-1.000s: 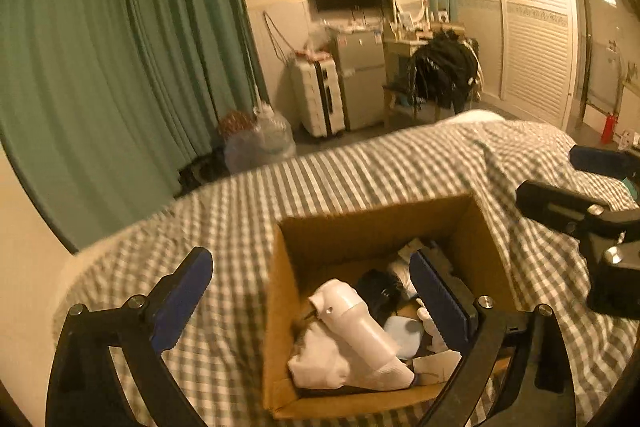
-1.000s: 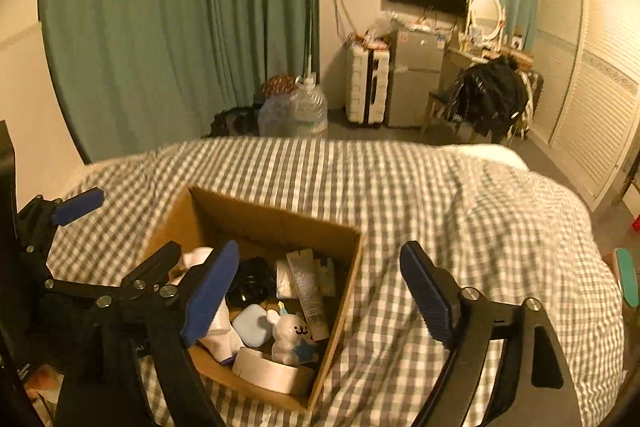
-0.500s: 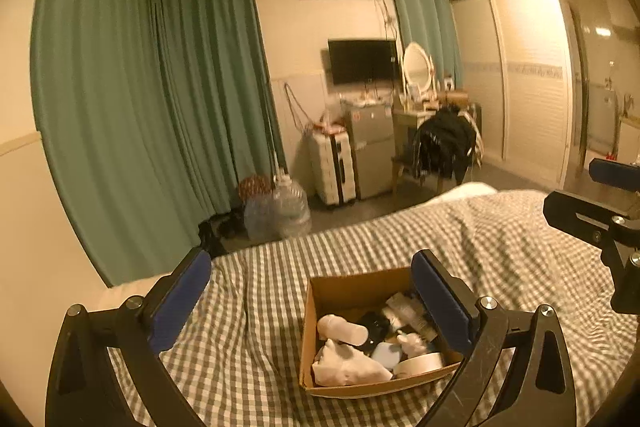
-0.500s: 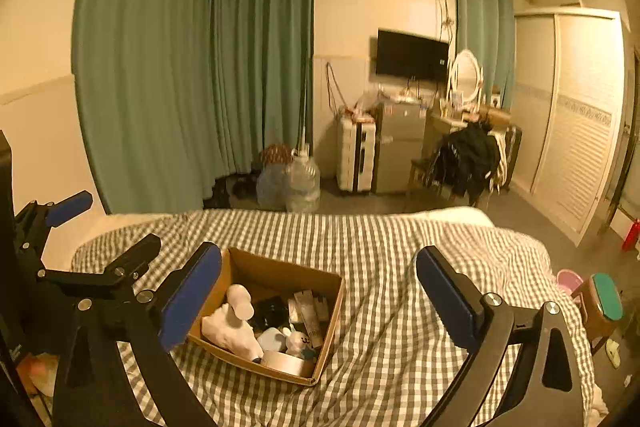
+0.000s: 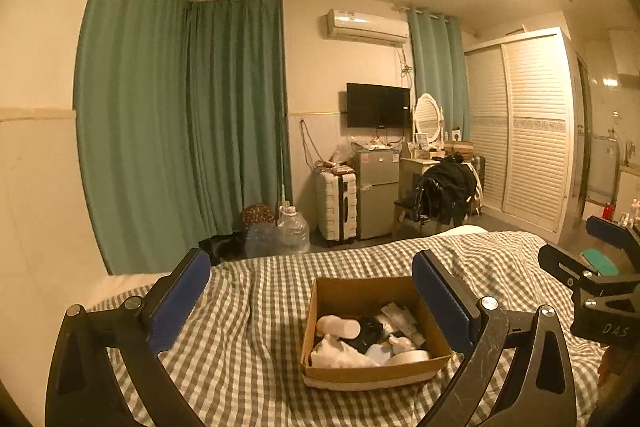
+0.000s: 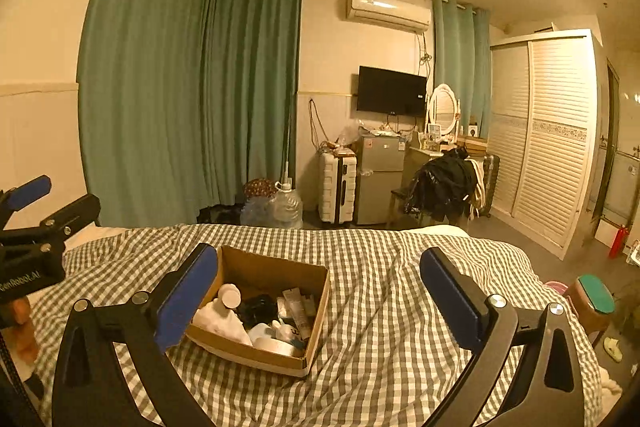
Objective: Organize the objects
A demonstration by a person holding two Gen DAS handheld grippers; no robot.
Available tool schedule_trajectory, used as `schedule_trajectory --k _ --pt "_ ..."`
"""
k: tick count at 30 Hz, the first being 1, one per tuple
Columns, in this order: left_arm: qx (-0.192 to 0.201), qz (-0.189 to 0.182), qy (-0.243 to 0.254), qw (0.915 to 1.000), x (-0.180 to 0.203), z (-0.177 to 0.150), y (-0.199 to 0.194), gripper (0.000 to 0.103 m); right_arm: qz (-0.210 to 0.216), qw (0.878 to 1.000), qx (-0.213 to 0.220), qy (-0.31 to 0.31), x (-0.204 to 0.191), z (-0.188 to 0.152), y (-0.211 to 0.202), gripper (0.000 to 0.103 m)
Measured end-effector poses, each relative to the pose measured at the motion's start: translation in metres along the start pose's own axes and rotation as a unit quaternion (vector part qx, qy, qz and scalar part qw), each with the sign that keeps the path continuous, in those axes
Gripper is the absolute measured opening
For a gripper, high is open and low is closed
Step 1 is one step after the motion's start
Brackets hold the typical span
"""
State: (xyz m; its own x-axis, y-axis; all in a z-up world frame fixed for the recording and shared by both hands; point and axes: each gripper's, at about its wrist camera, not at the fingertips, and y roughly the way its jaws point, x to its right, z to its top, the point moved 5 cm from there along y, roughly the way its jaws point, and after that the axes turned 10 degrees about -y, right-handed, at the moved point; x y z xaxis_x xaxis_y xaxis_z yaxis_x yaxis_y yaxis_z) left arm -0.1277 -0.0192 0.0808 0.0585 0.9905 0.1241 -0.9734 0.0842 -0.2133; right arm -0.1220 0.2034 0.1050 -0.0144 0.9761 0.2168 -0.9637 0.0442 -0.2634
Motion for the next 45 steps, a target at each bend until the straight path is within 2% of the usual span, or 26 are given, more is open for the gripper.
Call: schedule_trajectory --k 6,12,16,25,45 --pt "-0.001 0.022 -0.015 0.9996 -0.009 -0.038 0.001 0.103 -0.018 1.000 0.009 -0.019 -0.007 -0.031 0.009 0.102" --pt "-0.021 0.021 -0.005 0.9995 -0.014 -0.083 0.015 0.103 -0.009 0.999 -0.033 -0.008 -0.018 -0.082 0.038 0.102" --pt "-0.034 0.023 -0.002 0.9992 -0.018 -0.102 0.020 0.103 -0.023 0.999 -0.040 -0.021 -0.024 -0.106 0.047 0.102" --pt "-0.055 0.036 -0.007 0.9978 -0.022 -0.111 0.023 0.103 -0.023 0.999 -0.022 0.008 -0.013 -0.105 0.039 0.102" --pt "-0.056 0.027 0.005 0.9980 -0.014 -0.114 0.019 0.103 -0.024 0.999 -0.029 0.009 -0.016 -0.105 0.041 0.102"
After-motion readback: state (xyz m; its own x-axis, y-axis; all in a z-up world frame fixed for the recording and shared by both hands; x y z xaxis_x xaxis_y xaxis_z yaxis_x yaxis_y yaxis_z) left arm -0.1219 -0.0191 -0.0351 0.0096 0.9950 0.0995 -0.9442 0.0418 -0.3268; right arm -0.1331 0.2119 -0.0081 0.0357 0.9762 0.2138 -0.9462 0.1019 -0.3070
